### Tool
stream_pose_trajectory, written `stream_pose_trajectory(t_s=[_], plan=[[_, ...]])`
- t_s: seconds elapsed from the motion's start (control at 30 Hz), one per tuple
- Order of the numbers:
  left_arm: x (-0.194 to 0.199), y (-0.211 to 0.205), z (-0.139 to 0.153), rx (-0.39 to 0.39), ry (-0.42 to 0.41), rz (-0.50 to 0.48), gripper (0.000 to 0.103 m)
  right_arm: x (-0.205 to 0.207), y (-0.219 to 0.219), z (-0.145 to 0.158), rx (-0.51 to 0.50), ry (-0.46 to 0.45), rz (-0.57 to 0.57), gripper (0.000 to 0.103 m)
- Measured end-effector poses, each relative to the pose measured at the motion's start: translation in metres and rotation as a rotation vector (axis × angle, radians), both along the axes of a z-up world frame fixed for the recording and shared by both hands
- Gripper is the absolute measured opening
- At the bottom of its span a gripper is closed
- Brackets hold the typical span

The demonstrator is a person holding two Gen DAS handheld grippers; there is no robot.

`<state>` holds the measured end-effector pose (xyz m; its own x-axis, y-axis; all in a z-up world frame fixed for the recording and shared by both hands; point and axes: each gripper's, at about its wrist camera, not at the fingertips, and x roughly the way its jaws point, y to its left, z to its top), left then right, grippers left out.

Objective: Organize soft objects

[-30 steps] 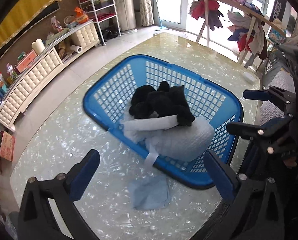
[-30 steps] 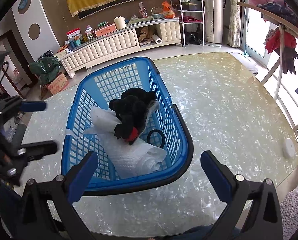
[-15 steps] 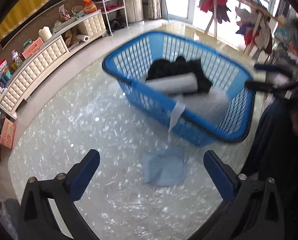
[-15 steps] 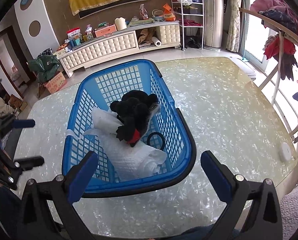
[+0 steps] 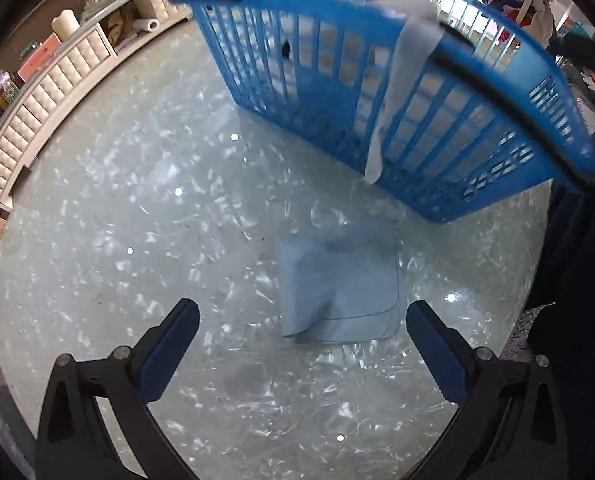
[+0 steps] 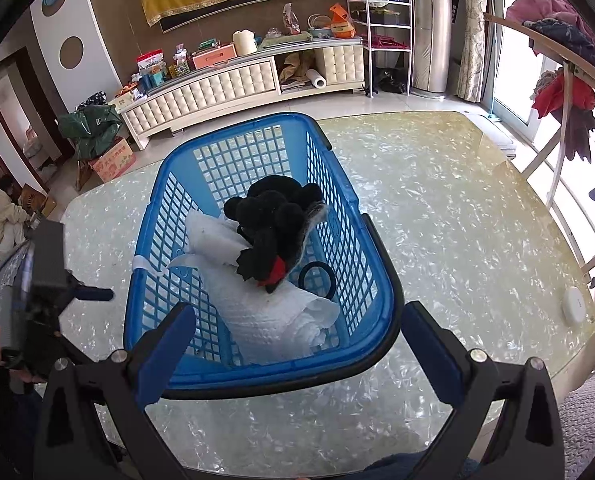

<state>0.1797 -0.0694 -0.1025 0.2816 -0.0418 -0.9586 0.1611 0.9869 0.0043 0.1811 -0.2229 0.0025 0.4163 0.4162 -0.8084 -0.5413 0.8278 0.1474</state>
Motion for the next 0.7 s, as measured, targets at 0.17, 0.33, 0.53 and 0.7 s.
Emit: stream_pose_trajectory(t_s=[0.17, 0.33, 0.53, 0.7], plan=[[0.008, -0.002, -0.021, -0.013, 0.024, 0.009, 0.103, 0.001, 0.001, 0.0, 0.011, 0.009, 0.005, 0.103], [0.016, -0.006, -0.035, -0.018, 0.033, 0.015, 0.103, 0.001, 0.0, 0.0, 0.021, 0.016, 0.007, 0.103], [0.022, -0.008, -0.05, -0.072, 0.066, 0.028, 0.086, 0.002, 0.0, 0.0, 0.029, 0.024, 0.005, 0.103], [0.021, -0.017, -0.049, -0.044, 0.047, 0.004, 0.061, 0.003, -0.001, 0.0, 0.032, 0.027, 0.003, 0.103]])
